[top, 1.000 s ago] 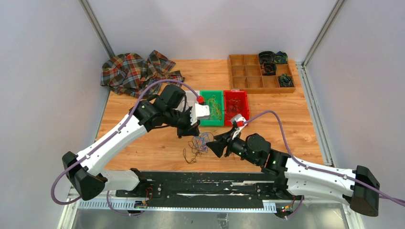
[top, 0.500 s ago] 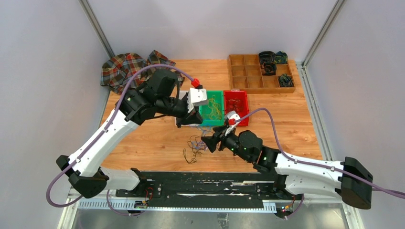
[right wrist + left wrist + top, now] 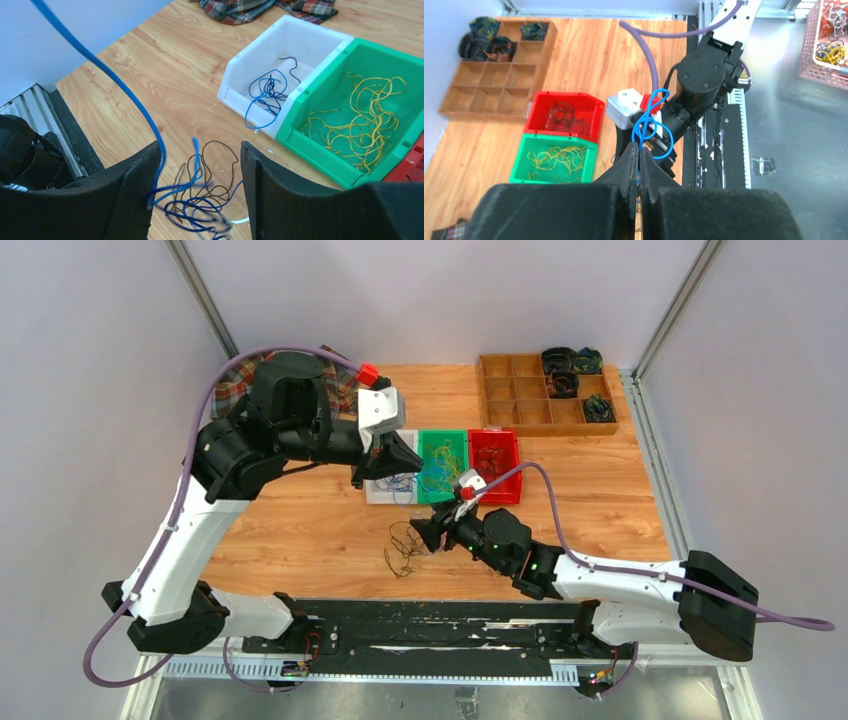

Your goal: Untangle the cables

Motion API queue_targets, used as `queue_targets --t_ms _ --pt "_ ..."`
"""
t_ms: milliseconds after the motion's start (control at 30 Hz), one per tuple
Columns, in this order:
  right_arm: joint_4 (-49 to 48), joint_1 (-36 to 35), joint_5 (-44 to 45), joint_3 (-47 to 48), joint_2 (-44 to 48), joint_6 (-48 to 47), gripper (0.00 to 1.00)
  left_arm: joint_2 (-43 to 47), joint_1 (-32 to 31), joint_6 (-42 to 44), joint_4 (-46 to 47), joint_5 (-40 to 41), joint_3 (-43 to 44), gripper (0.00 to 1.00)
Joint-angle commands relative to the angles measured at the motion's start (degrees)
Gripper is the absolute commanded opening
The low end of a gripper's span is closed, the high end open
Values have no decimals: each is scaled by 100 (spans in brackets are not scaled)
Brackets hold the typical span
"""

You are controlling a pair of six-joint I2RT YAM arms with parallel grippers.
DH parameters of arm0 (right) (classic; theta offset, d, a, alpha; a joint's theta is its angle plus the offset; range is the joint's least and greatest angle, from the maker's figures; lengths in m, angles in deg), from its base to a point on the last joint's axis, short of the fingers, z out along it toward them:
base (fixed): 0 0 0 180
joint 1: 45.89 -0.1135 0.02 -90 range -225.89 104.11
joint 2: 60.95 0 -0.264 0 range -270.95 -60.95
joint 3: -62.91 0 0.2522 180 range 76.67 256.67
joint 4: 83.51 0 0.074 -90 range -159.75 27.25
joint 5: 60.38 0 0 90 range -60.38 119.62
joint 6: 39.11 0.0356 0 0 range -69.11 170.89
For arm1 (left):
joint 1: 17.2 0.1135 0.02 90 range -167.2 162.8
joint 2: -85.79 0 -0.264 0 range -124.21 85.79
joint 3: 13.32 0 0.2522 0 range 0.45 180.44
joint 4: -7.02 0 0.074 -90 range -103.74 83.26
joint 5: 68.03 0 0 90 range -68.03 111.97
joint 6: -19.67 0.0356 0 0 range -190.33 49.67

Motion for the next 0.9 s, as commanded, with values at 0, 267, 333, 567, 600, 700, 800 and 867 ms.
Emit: queue_targets --t_ms 0,267,333,567,600,700,800,867 --pt "-260 -75 -188 -110 -135 40 58 -98 -30 -164 -36 -32 540 0" --pt "-416 -76 77 -964 -63 383 56 -449 -30 147 -36 663 2094 0" --pt "-416 -80 109 -1124 9 428 53 -525 -30 183 -36 769 2434 0" --pt "-259 -78 425 -1604 404 649 41 -588 -30 375 -28 1048 2967 1" --pt "-213 -75 465 -1657 475 657 40 -589 -26 393 -28 1058 2987 0" --pt "-26 -80 411 -1738 780 627 44 -574 -30 410 -30 1047 2962 0" --pt "245 -84 223 -1556 1295 522 56 -530 -30 412 -34 971 2777 1" --pt "396 -99 35 -1318 1669 329 62 -511 -30 418 -28 958 2653 0"
